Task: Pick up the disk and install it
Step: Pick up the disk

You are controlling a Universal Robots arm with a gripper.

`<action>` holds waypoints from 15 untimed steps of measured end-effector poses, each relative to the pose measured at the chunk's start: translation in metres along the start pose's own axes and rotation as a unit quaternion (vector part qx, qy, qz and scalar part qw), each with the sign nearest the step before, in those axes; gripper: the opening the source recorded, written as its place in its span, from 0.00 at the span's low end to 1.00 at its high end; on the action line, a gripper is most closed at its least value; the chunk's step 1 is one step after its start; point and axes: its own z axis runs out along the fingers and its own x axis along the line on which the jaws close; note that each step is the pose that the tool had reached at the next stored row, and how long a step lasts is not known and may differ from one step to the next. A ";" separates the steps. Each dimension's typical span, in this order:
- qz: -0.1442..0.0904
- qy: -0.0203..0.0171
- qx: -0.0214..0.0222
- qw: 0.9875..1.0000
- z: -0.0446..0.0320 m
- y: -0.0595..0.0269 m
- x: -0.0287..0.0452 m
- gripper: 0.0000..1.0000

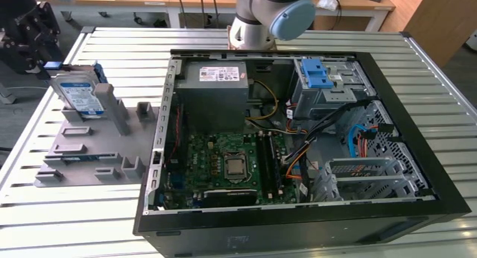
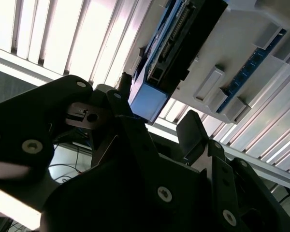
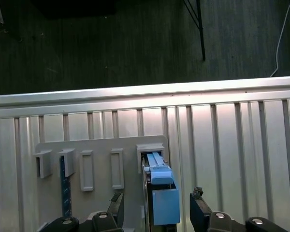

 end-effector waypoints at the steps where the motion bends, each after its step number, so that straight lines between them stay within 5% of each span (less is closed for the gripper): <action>1: 0.000 0.000 0.000 1.000 0.0013 0.0000 -0.0001 0.65; 15: 0.000 0.000 0.000 1.000 0.0119 0.0001 -0.0030 0.56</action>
